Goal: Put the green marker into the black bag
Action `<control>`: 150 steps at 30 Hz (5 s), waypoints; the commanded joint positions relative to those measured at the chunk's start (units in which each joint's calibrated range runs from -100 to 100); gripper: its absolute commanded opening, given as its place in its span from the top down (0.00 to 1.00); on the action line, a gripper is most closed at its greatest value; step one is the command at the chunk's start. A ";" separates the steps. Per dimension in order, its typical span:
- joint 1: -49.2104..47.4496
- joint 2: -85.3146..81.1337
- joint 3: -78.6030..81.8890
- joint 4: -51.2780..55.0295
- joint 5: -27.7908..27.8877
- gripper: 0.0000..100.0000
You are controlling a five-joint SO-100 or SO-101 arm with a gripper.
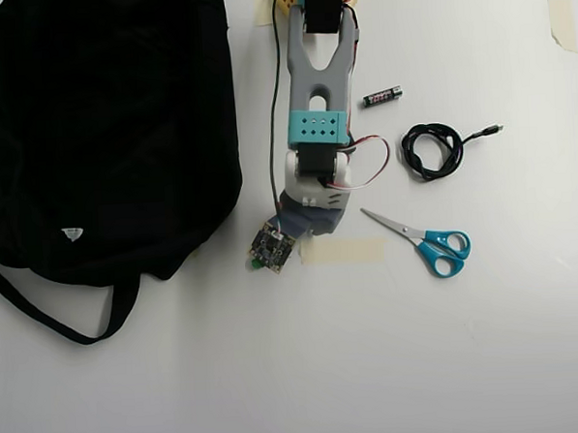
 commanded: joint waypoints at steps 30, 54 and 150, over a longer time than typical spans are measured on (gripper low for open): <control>-0.48 0.94 1.15 0.59 0.49 0.98; -0.18 0.94 1.24 0.68 0.70 0.81; 0.41 -0.47 -23.38 22.21 8.15 0.98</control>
